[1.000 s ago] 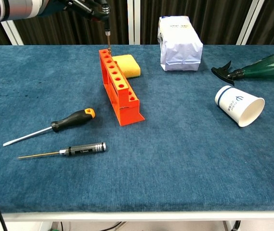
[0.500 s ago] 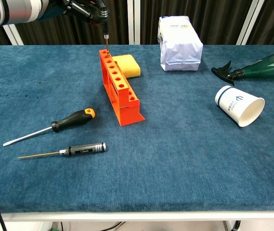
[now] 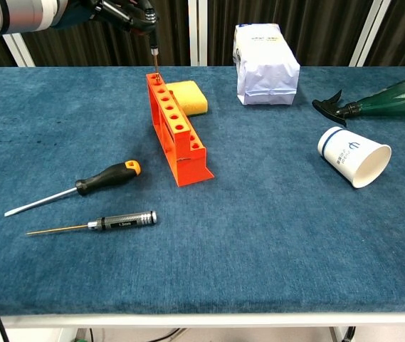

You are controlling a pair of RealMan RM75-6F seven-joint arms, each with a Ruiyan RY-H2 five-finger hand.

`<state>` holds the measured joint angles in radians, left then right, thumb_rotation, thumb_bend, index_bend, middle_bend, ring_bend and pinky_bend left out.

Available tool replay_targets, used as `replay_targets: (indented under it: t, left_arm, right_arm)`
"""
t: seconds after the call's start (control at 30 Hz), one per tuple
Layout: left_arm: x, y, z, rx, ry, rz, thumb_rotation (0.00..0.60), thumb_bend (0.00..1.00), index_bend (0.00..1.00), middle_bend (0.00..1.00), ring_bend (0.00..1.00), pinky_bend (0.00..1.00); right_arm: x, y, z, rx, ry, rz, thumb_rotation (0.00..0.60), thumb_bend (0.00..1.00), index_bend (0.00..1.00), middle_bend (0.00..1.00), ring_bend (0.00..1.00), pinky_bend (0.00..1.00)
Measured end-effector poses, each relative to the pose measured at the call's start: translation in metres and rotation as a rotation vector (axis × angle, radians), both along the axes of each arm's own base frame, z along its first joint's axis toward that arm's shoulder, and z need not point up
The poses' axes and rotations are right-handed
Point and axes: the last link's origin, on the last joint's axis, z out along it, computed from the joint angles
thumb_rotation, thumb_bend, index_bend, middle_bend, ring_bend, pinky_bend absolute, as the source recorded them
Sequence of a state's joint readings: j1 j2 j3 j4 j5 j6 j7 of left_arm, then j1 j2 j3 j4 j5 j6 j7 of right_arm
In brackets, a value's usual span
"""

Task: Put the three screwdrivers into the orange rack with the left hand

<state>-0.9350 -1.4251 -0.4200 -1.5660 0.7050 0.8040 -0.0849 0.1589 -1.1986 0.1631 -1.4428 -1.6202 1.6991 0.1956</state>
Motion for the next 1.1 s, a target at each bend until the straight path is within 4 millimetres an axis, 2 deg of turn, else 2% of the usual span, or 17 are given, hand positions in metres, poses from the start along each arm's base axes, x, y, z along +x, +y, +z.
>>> replay_targets:
  t: [0.57, 0.7, 0.93, 1.1]
  left_arm:
    - [-0.008, -0.001, -0.006, -0.02, 0.018, 0.006, 0.592, 0.34, 0.6, 0.22, 0.06, 0.16]
    - [-0.009, -0.003, -0.009, -0.024, 0.03, -0.007, 0.597, 0.34, 0.51, 0.22, 0.06, 0.16]
    - [-0.01, -0.004, -0.013, -0.042, 0.038, -0.017, 0.579, 0.34, 0.16, 0.22, 0.06, 0.16]
    - [-0.011, -0.005, -0.013, -0.046, 0.037, -0.026, 0.58, 0.34, 0.12, 0.21, 0.06, 0.16]
  right_arm:
    - [0.001, 0.0, -0.002, 0.005, 0.003, 0.0, 0.6, 0.4, 0.0, 0.0, 0.0, 0.0]
    - [0.002, 0.0, -0.002, 0.006, 0.004, 0.002, 0.6, 0.4, 0.0, 0.0, 0.0, 0.0]
    - [0.001, 0.0, -0.002, 0.004, 0.004, -0.001, 0.6, 0.4, 0.0, 0.0, 0.0, 0.0]
    - [0.001, -0.001, -0.002, 0.006, 0.003, -0.002, 0.6, 0.4, 0.0, 0.0, 0.0, 0.0]
